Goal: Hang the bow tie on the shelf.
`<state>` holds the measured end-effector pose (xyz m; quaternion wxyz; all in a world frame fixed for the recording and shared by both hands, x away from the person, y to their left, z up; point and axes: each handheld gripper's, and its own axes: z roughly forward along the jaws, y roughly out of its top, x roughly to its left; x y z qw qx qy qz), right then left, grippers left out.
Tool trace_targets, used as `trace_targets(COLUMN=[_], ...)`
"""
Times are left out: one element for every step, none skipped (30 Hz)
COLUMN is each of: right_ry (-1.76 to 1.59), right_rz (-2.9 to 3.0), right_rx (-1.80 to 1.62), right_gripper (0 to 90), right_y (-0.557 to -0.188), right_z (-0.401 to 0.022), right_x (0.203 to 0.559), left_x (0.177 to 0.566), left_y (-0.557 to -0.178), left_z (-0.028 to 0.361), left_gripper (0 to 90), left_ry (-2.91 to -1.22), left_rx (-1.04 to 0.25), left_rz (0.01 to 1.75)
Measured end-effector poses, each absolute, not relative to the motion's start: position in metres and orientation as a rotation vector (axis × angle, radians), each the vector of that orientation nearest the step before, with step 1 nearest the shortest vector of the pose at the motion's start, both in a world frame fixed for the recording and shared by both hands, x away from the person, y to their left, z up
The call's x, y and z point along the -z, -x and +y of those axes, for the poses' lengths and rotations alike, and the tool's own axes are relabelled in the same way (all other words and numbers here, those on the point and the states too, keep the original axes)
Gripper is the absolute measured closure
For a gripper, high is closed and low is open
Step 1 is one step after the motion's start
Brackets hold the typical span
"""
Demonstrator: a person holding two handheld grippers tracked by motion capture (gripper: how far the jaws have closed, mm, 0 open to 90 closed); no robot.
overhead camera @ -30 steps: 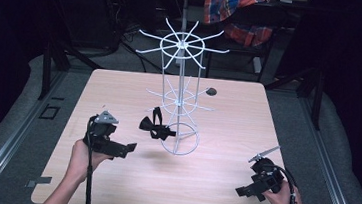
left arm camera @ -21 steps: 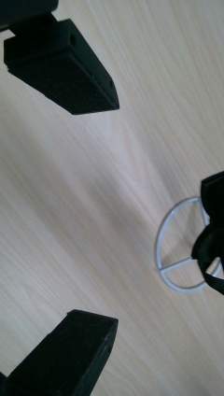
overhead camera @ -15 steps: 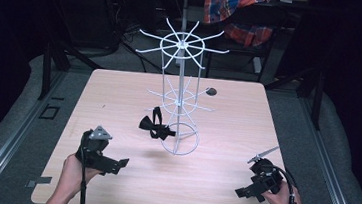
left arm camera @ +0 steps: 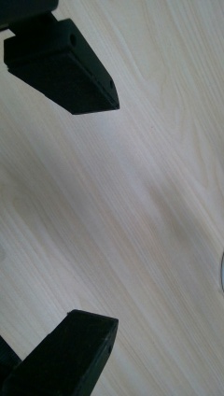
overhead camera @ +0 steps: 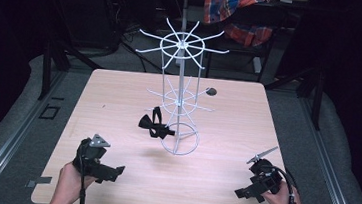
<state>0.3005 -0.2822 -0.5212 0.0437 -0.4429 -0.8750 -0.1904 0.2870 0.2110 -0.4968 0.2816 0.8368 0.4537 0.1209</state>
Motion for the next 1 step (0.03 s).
trace_targets(right_ry=[1.346], right_rz=[-2.688], right_rx=[0.567], right_gripper=[13.2], right_y=[-0.3011], right_z=[-0.2835], right_x=[0.521], left_x=[0.4973], left_y=[-0.2873], left_z=[0.2102], left_gripper=[0.0], left_ry=[-2.241], left_rx=[-0.321], left_rz=[1.216])
